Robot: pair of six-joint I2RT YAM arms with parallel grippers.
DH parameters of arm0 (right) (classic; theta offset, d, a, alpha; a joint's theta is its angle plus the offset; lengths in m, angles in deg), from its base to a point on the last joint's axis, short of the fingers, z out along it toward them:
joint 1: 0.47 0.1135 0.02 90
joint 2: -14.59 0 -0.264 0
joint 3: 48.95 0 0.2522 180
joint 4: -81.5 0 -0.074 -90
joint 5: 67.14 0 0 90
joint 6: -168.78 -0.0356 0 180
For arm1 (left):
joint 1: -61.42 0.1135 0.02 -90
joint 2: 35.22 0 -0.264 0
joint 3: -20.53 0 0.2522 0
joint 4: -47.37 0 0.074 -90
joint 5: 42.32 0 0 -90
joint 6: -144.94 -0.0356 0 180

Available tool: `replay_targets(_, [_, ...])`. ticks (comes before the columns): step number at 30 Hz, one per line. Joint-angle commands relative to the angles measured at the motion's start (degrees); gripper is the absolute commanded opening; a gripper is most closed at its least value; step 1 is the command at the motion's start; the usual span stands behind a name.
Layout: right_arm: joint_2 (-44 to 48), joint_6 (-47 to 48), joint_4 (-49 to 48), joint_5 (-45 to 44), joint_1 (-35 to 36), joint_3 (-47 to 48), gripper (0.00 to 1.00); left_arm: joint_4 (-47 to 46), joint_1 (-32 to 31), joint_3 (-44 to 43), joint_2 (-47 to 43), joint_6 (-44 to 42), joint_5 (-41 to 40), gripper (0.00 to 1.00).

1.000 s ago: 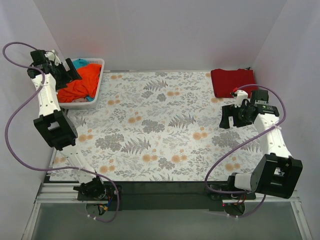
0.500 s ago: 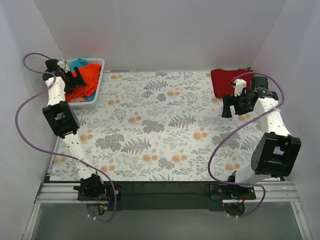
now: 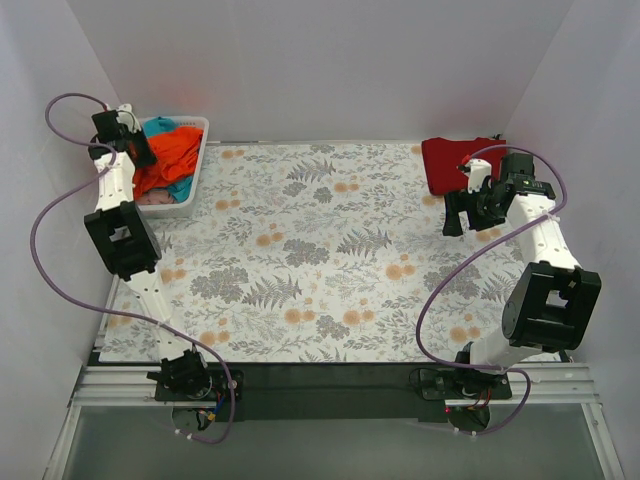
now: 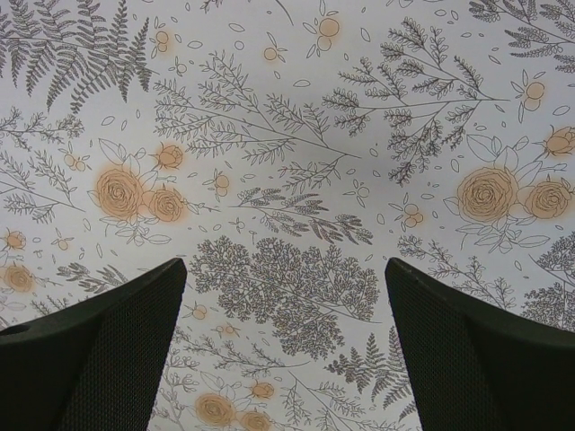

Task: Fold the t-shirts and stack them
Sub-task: Grab the tshirt from the pile, then move the tshirt to the center of the board

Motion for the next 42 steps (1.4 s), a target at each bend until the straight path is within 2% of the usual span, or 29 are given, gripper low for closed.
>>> replay_targets(1, [1.4, 0.5, 1.0, 1.0, 0.2, 2.5, 0.98, -4.0, -0.4, -2.6, -11.2, 0.0, 0.5, 0.00])
replay_targets(11, [3.5, 2.8, 1.3, 4.9, 0.2, 1.4, 0.98, -2.5, -0.4, -5.3, -19.8, 0.1, -0.3, 0.00])
replay_targets(13, [4.3, 3.0, 1.2, 5.0, 0.2, 1.2, 0.98, -2.3, -0.4, -5.4, -22.2, 1.2, 2.9, 0.00])
replay_targets(14, [4.6, 3.3, 1.1, 5.0, 0.2, 1.1, 0.98, -2.3, -0.4, -5.3, -23.2, 1.7, 8.0, 0.00])
replay_targets(18, [5.5, 3.4, 1.1, 5.8, 0.2, 1.2, 0.98, -2.9, -0.5, -6.1, -28.6, 7.0, 17.9, 0.00])
replay_targets(26, [8.5, 2.9, 1.3, 7.6, 0.2, 2.1, 0.98, -3.7, -1.3, -5.7, -39.6, 13.4, 29.9, 0.00])
replay_targets(30, [10.5, 3.7, 1.4, 6.1, 0.2, 3.4, 0.98, -6.0, -1.9, 0.3, -45.5, 17.9, 37.8, 0.00])
replay_targets(33, [12.1, 5.0, 2.8, 5.1, 0.2, 3.7, 0.98, -6.8, -4.1, 7.8, -50.3, 20.2, 42.8, 0.00])
replay_targets(36, [14.8, 7.1, 4.1, 3.7, 0.2, 2.6, 0.98, -7.9, -7.9, 18.3, -56.3, 19.7, 44.4, 0.00])
replay_targets(37, [15.4, 7.6, 4.3, 3.6, 0.2, 2.1, 0.98, -8.2, -9.1, 24.5, -59.4, 18.4, 44.4, 0.00])
replay_targets(42, [19.2, 9.0, 5.7, 4.0, 0.2, -1.9, 0.98, -9.1, -17.7, 40.5, -67.6, 14.8, 42.9, 0.00])
